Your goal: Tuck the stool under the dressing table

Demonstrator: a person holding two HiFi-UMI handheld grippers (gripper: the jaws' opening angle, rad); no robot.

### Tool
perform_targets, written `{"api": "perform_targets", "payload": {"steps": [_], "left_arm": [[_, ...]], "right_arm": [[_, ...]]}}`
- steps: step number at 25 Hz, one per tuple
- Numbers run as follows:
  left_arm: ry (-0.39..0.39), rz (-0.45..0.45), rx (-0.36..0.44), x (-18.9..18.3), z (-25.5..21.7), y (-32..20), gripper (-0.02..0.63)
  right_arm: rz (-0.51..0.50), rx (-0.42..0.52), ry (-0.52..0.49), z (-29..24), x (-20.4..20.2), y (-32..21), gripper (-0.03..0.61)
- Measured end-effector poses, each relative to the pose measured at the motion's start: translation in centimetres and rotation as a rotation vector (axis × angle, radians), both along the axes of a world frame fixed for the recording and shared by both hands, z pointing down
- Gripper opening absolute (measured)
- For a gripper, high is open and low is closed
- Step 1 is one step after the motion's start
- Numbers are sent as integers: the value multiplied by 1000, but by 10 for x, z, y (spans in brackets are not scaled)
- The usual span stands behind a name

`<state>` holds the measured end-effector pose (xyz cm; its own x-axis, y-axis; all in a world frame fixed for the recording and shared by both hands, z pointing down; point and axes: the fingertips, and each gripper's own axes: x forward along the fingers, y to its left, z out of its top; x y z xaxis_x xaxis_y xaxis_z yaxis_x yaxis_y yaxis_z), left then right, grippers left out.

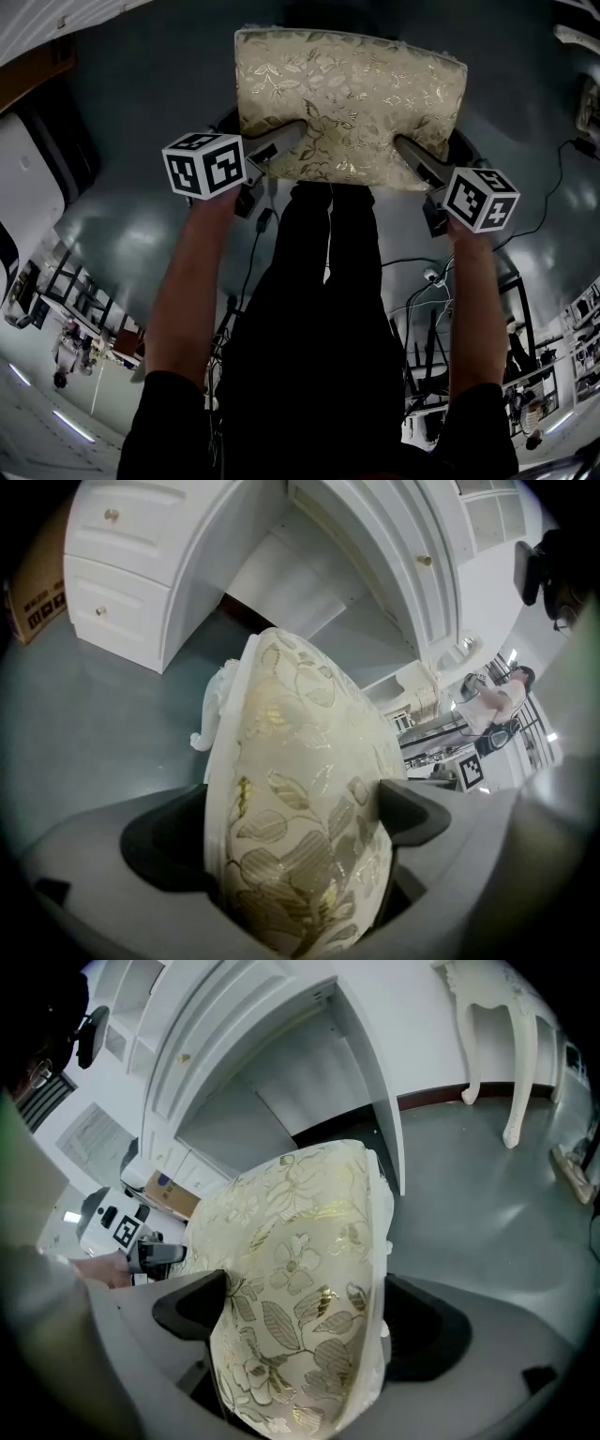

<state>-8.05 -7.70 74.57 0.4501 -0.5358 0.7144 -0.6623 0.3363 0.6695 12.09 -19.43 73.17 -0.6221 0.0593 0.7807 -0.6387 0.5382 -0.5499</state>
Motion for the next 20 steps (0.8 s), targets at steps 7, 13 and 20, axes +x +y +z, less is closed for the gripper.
{"api": "perform_targets", "payload": {"steps": [7, 13, 20], "left_arm": [[-20, -4, 2, -1, -2, -1, 555], [-26, -2, 14, 1, -4, -1, 555], [-91, 6, 37, 3, -4, -1, 555]], "right_arm": [[-10, -19, 10, 2, -1, -1, 506], [-34, -95, -35, 5, -4, 1, 514], [-1, -63, -32, 7, -5, 0, 518]]}}
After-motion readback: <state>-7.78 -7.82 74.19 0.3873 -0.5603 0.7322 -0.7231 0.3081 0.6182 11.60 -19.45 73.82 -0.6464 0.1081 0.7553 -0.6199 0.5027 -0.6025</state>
